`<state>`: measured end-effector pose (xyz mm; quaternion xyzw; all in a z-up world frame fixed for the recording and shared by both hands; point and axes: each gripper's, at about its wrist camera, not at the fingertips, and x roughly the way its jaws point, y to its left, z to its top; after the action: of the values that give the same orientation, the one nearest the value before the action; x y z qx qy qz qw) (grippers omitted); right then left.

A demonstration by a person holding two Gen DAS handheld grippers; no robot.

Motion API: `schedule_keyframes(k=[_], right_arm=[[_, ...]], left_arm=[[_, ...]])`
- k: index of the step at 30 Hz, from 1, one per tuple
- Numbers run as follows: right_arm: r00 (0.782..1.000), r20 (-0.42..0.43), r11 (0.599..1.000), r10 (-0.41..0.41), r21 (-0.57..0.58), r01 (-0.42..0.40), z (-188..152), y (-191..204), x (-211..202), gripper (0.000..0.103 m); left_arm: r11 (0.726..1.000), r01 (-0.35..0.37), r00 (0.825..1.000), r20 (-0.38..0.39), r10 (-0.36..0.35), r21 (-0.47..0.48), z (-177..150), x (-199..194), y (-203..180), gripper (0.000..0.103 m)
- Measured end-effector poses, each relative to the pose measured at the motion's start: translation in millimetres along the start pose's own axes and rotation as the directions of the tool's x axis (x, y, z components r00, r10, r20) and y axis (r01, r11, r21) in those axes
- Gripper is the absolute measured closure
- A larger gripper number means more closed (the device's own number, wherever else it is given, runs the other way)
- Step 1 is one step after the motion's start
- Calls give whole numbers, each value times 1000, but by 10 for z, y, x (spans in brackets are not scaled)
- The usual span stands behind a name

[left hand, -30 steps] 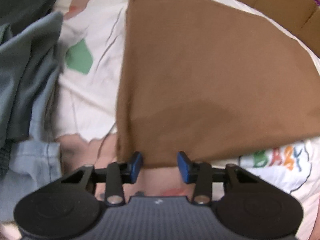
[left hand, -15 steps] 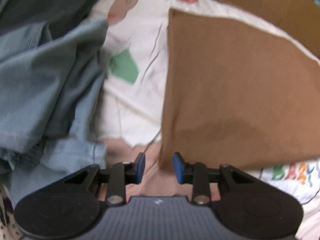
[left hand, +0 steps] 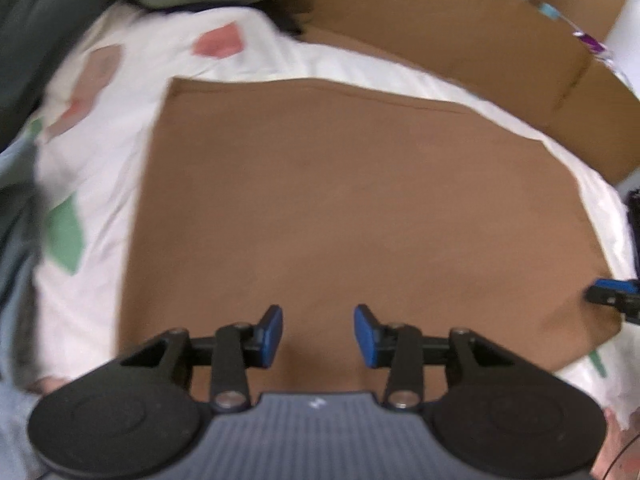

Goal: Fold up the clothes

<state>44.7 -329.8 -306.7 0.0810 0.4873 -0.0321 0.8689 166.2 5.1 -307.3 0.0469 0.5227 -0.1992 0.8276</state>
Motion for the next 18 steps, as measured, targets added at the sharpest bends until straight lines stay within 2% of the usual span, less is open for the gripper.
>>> schedule_keyframes(k=[4,10,14,18], right_arm=[[1000,0,1000,-1,-17,1,42,122,154,68],[1000,-11,998,-28,-54,28,-44,225,270,62],[999,4,997,-35,-66,36,-44,247,219,62],[1000,22,994,14,-111,-12,-66,348,98,62]], left_arm=[[999,37,999,-14,-36,40,-53,118,-233,57],[991,52,997,-65,-44,124,-305,255,-485,56],[988,50,997,-69,-40,149,-419,222,-552,55],[984,74,997,-37,-69,159,-409,153,-613,56]])
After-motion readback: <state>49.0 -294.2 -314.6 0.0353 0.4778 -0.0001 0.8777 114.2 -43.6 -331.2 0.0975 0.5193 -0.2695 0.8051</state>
